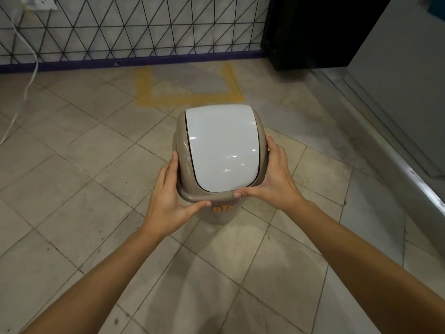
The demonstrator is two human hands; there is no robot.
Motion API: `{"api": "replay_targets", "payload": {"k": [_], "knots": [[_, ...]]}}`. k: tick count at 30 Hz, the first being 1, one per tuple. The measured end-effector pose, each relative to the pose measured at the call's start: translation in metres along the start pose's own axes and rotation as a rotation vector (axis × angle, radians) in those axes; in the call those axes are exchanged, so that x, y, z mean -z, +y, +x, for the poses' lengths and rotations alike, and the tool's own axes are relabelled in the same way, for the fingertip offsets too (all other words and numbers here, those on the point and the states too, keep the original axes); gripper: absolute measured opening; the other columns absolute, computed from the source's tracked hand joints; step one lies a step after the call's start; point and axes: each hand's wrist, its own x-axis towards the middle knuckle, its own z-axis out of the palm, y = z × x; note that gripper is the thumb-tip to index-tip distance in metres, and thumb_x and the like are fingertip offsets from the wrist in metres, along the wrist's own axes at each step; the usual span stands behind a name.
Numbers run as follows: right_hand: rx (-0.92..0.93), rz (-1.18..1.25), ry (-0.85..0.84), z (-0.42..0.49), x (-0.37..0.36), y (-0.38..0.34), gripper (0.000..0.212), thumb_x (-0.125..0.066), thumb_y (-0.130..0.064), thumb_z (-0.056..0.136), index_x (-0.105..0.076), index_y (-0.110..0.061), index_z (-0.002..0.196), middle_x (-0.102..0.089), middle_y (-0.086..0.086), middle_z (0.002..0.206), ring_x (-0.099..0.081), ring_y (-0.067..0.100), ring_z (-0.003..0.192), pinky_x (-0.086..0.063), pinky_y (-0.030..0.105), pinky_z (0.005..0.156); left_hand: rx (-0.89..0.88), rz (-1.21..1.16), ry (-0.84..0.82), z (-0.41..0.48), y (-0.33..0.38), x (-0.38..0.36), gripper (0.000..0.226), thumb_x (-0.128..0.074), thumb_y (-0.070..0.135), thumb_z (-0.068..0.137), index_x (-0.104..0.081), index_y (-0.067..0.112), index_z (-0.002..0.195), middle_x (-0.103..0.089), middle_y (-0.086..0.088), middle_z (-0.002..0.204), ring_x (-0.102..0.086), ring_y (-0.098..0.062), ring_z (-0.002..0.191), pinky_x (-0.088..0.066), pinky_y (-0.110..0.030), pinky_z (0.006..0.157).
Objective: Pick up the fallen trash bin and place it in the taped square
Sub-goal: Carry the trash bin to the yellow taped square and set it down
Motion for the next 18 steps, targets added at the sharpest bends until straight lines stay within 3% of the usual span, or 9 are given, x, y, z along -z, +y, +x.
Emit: {"api": "replay_targets", "payload": {"k": [5,8,12,18], "knots": [[-0.071,0.051,0.021,0.028,-0.01,-0.006,0.138,-0.091,-0.049,0.038,-0.011,-0.022,0.147,-0.025,-0.002,0.144,-0.019,0.01,0.133,-0.029,0.04,0.11,0.022,-0.055,0.009,0.031,-0.014,0.003,0.119,-0.076,0.055,0.056,-0.009,0.023,0.149,-0.029,0.011,0.137,-0.028,0.006,0.126,-0.023,0.001,0.097],[-0.094,0.072,0.027,0.041,-0.015,-0.008,0.137,-0.091,-0.047,0.039,-0.011,-0.022,0.147,-0.024,-0.001,0.144,-0.019,0.012,0.135,-0.03,0.044,0.111,0.027,-0.07,0.01,0.047,-0.021,0.005,0.118,-0.078,0.054,0.055,-0.008,0.031,0.148,-0.03,0.013,0.137,-0.031,0.0,0.129,-0.028,-0.009,0.098],[-0.118,0.065,0.021,0.054,-0.017,-0.011,0.137,-0.091,-0.047,0.04,-0.011,-0.022,0.147,-0.025,-0.001,0.145,-0.019,0.012,0.135,-0.03,0.042,0.111,0.042,-0.065,0.002,0.06,-0.025,0.008,0.119,-0.077,0.056,0.054,-0.009,0.03,0.148,-0.032,0.002,0.142,-0.033,-0.008,0.131,-0.032,-0.021,0.1],[-0.155,0.05,-0.013,0.07,-0.018,-0.02,0.138,-0.093,-0.043,0.04,-0.009,-0.021,0.148,-0.024,0.002,0.147,-0.019,0.016,0.137,-0.032,0.049,0.111,0.074,-0.069,-0.007,0.069,-0.023,0.013,0.117,-0.082,0.045,0.059,-0.007,0.029,0.148,-0.03,-0.002,0.145,-0.029,-0.004,0.129,-0.031,-0.024,0.101]]}}
